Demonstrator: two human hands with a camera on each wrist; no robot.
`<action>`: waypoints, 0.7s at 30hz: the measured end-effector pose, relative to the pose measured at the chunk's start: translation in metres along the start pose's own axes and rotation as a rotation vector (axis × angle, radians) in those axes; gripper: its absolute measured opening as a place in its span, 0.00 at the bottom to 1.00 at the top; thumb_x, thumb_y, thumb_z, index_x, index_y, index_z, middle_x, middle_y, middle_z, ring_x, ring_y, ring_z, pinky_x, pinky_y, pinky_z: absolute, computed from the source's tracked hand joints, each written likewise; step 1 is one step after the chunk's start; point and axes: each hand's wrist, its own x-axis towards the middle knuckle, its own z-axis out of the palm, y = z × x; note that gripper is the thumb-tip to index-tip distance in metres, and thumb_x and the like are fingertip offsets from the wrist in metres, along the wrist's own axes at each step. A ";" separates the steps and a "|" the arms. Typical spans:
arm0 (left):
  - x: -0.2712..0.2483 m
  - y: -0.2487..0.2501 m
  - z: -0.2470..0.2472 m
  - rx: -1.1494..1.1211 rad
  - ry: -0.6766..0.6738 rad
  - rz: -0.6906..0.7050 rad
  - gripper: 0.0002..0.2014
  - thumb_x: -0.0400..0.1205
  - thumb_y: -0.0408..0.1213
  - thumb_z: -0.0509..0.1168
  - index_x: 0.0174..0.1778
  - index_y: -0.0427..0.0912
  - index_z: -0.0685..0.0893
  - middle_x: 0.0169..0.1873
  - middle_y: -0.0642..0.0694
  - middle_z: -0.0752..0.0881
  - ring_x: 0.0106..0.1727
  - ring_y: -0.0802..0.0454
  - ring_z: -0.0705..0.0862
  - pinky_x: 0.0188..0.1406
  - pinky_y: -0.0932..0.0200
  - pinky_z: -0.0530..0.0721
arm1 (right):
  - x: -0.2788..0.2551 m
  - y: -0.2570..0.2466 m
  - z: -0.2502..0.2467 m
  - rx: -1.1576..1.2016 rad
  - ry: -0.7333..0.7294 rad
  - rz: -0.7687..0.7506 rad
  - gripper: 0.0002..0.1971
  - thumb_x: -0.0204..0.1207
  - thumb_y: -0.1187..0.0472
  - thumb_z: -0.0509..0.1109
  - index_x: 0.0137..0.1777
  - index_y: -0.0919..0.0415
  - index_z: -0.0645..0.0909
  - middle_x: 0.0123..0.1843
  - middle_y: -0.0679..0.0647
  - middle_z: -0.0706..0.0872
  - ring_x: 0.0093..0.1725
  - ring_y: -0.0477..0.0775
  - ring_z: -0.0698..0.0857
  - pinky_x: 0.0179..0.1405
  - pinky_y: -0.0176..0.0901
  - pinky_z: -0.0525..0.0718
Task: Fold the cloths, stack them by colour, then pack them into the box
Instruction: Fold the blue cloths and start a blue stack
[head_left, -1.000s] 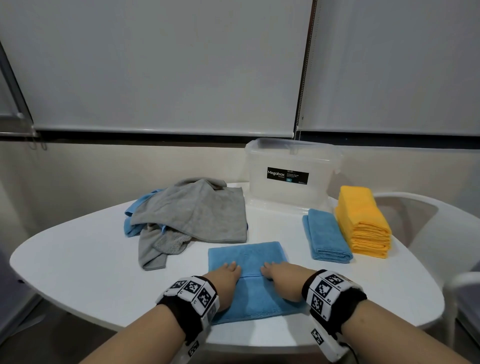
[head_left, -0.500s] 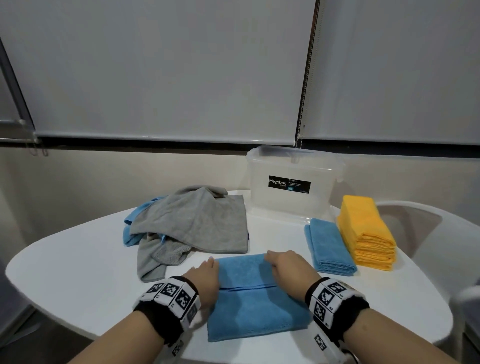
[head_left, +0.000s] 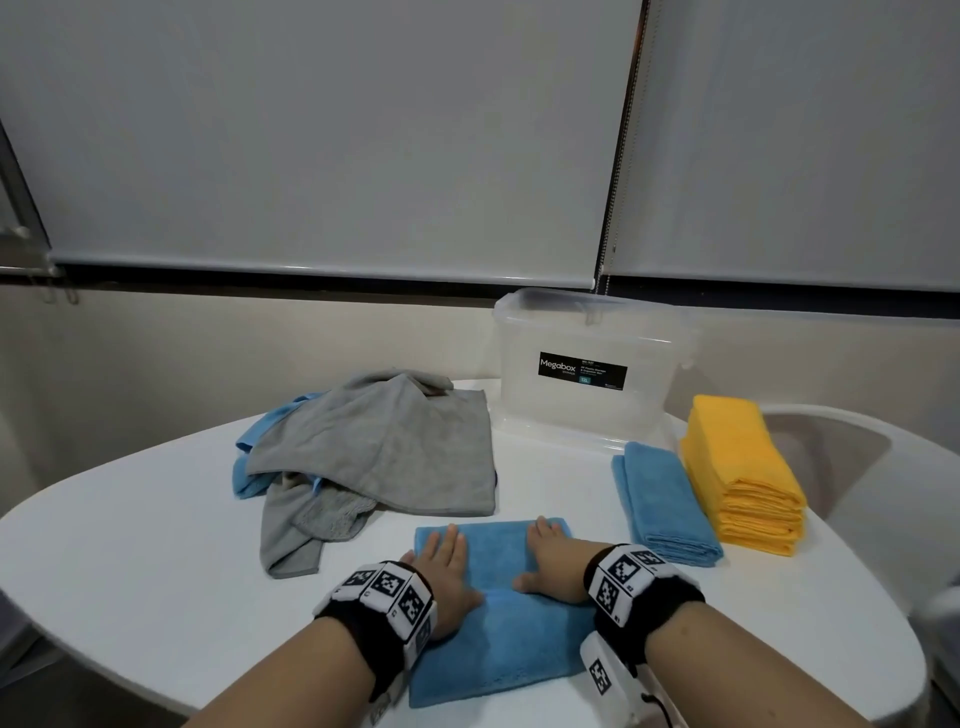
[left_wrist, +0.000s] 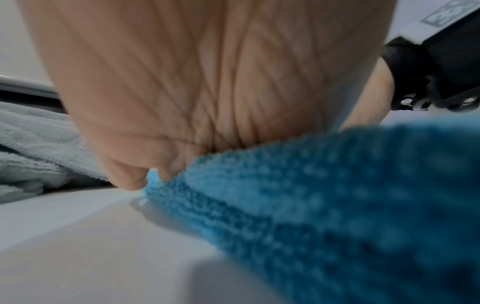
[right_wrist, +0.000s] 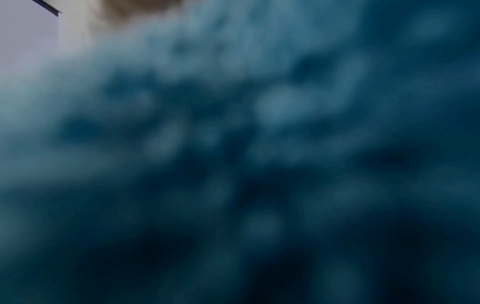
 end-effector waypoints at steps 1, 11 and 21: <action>0.001 0.000 -0.001 -0.003 -0.003 0.003 0.37 0.88 0.54 0.48 0.84 0.38 0.38 0.84 0.43 0.37 0.85 0.46 0.39 0.83 0.46 0.47 | 0.001 0.002 0.000 0.001 -0.003 -0.011 0.43 0.84 0.45 0.57 0.83 0.70 0.37 0.85 0.65 0.37 0.85 0.61 0.40 0.82 0.54 0.48; -0.011 -0.009 -0.012 -0.061 -0.012 0.055 0.35 0.89 0.53 0.46 0.84 0.36 0.40 0.84 0.41 0.39 0.85 0.48 0.42 0.82 0.46 0.47 | -0.022 0.028 -0.014 -0.004 0.152 -0.035 0.21 0.88 0.57 0.51 0.75 0.70 0.64 0.76 0.64 0.68 0.75 0.63 0.69 0.68 0.50 0.69; -0.070 0.017 0.010 0.181 0.009 0.257 0.51 0.77 0.73 0.44 0.83 0.38 0.36 0.83 0.42 0.34 0.84 0.47 0.37 0.83 0.47 0.40 | -0.094 -0.009 0.055 -0.155 0.169 -0.414 0.64 0.49 0.26 0.28 0.84 0.67 0.40 0.83 0.58 0.33 0.83 0.55 0.35 0.77 0.44 0.33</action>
